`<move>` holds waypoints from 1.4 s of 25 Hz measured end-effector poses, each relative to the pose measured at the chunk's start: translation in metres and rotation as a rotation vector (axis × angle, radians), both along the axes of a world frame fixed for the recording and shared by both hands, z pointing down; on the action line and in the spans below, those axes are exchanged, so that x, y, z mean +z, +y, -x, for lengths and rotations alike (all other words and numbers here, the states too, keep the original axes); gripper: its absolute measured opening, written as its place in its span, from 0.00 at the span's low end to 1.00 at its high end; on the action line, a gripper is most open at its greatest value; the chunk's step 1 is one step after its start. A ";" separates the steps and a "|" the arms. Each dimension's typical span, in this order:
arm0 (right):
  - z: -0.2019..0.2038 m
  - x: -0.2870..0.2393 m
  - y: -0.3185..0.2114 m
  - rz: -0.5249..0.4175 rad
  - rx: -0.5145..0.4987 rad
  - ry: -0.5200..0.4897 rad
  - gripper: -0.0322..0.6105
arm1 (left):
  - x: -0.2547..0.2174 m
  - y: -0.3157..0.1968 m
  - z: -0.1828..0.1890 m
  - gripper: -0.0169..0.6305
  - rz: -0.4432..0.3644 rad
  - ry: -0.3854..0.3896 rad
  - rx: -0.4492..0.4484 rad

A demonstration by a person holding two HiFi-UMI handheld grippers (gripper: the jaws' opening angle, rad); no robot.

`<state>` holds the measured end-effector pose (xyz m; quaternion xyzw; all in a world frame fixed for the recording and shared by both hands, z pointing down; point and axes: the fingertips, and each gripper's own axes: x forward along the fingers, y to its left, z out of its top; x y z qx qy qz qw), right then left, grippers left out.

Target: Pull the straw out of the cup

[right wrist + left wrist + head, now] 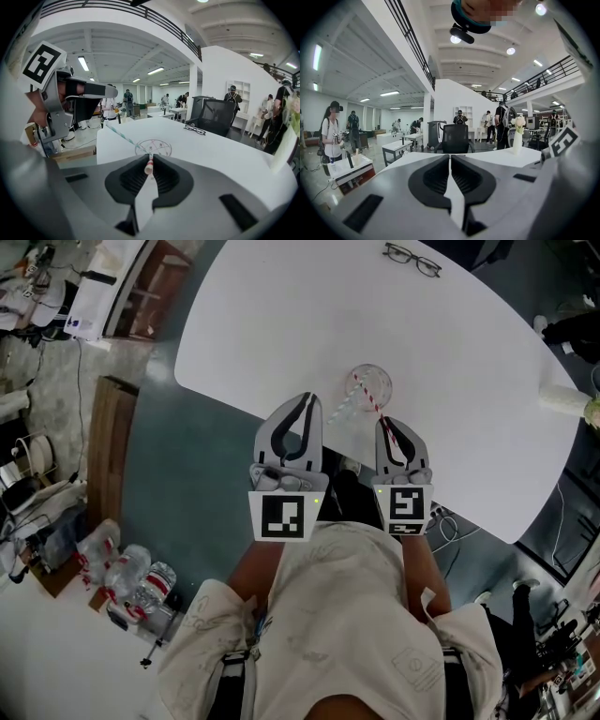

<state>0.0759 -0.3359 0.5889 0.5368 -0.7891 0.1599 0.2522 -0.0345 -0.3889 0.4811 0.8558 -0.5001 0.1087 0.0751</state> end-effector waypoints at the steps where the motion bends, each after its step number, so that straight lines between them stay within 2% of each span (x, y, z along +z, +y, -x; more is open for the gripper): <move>1: -0.001 -0.002 0.000 -0.004 0.001 0.001 0.09 | -0.002 0.001 -0.001 0.05 -0.004 0.001 -0.001; 10: -0.008 -0.028 0.014 -0.051 -0.005 -0.006 0.09 | -0.031 0.019 -0.011 0.05 -0.041 0.017 -0.013; 16: -0.015 -0.038 0.034 -0.085 -0.019 -0.018 0.09 | -0.045 0.044 -0.020 0.05 -0.088 -0.010 -0.011; 23: -0.020 -0.064 0.055 -0.154 -0.043 -0.031 0.09 | -0.073 0.073 -0.021 0.05 -0.154 -0.007 -0.054; 35: -0.045 -0.147 0.077 -0.362 -0.015 -0.063 0.09 | -0.129 0.121 -0.016 0.05 -0.294 0.005 -0.109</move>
